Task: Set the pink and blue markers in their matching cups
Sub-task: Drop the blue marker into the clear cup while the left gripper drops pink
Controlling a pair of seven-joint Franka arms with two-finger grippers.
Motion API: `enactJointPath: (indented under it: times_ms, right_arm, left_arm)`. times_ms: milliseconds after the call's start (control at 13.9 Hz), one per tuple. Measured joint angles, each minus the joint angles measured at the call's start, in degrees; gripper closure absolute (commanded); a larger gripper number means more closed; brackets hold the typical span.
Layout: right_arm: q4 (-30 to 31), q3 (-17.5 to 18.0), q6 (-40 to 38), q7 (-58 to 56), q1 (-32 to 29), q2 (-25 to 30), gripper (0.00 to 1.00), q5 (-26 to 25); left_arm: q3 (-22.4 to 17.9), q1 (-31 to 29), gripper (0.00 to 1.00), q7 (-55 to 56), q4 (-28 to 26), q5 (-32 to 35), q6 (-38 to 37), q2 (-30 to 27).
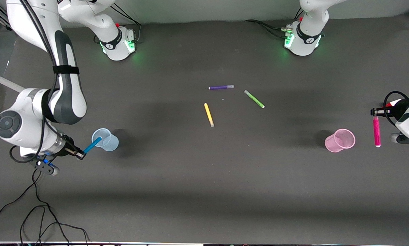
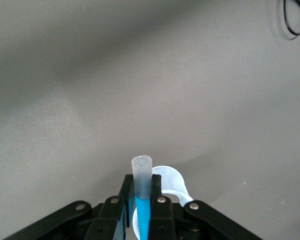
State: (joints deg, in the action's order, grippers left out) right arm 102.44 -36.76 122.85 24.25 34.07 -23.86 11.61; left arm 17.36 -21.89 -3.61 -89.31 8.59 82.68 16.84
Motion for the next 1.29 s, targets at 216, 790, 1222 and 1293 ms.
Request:
enactJointPath:
  times_ms: [216,790,1222,1293]
  right_arm:
    - [4.63,-9.2,4.1,0.5,8.97,1.21,1.0,0.0]
    - [14.46,-13.96,14.69,3.34,16.82,1.21,1.0,-0.01]
    - [17.45,-15.34,18.15,3.39,18.17,1.21,0.01,-0.01]
    - [17.51,-15.35,18.19,3.39,18.18,1.21,0.0,-0.04]
  left_arm:
    - [0.09,-0.01,1.0,-0.08,1.73,1.2,-5.11,3.72]
    - [0.87,2.39,1.0,-0.16,14.11,2.15,-15.12,21.23]
    - [0.86,2.98,1.0,-0.16,15.89,4.15,-15.84,25.24]
    - [0.86,3.04,1.0,-0.16,15.9,4.6,-15.91,25.4]
